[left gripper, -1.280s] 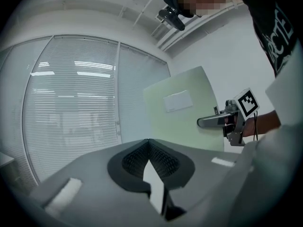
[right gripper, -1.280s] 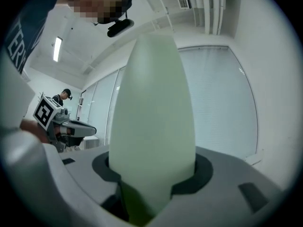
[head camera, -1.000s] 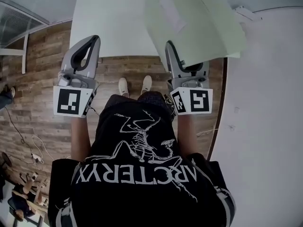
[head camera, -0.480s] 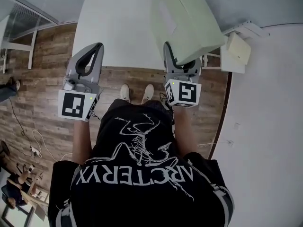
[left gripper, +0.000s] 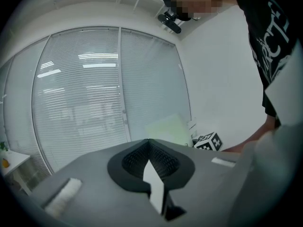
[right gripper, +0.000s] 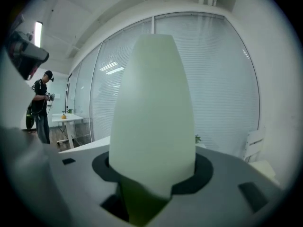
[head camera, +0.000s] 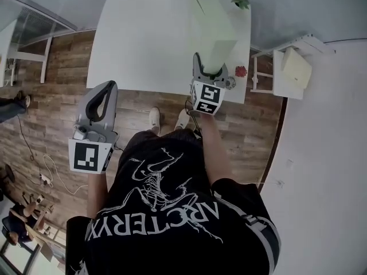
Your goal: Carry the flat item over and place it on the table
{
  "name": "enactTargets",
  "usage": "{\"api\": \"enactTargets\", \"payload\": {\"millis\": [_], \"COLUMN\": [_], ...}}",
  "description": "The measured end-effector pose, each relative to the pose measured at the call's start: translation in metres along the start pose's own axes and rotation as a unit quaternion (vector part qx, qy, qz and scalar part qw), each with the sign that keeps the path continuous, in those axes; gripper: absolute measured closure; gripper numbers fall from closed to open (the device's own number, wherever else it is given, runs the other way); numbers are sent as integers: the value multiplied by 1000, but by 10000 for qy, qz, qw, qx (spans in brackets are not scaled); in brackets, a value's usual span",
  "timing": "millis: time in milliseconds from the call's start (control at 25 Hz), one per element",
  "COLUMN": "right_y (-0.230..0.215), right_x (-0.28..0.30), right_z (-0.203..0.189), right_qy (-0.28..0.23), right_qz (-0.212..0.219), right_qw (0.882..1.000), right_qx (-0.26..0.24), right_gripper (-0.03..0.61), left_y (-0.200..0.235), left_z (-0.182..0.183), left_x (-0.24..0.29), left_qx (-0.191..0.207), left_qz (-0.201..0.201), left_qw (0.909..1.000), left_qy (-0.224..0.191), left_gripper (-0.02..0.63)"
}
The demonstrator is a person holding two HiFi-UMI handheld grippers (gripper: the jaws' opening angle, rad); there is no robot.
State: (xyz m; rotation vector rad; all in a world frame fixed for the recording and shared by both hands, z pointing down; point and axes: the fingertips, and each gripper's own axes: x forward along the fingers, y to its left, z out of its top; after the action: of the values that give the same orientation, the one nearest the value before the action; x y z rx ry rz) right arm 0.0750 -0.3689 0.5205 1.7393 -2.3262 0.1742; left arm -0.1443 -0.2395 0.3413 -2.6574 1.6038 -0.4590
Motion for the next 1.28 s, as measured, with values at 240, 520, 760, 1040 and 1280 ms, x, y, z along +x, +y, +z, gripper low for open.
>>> {"api": "enactTargets", "payload": {"millis": [240, 520, 760, 1040, 1280], "right_y": [-2, -4, -3, 0, 6], "right_x": [16, 35, 39, 25, -18], "right_z": [-23, -60, -74, -64, -33], "right_qy": [-154, 156, 393, 714, 572], "right_qz": [0, 2, 117, 329, 537], "right_qw": [9997, 9998, 9991, 9969, 9968], "right_qx": [-181, -142, -98, -65, 127], "right_gripper": [328, 313, 299, 290, 290], "left_y": [-6, -3, -2, -4, -10], "left_z": [4, 18, 9, 10, 21], "left_x": [-4, -11, -17, -13, 3], "left_qx": [47, 279, 268, 269, 251], "left_qz": [63, 116, 168, 5, -262], "left_qw": [10000, 9993, 9994, 9995, 9983], "left_qy": [-36, -214, -155, -191, -461], "left_gripper": [615, 615, 615, 615, 615]}}
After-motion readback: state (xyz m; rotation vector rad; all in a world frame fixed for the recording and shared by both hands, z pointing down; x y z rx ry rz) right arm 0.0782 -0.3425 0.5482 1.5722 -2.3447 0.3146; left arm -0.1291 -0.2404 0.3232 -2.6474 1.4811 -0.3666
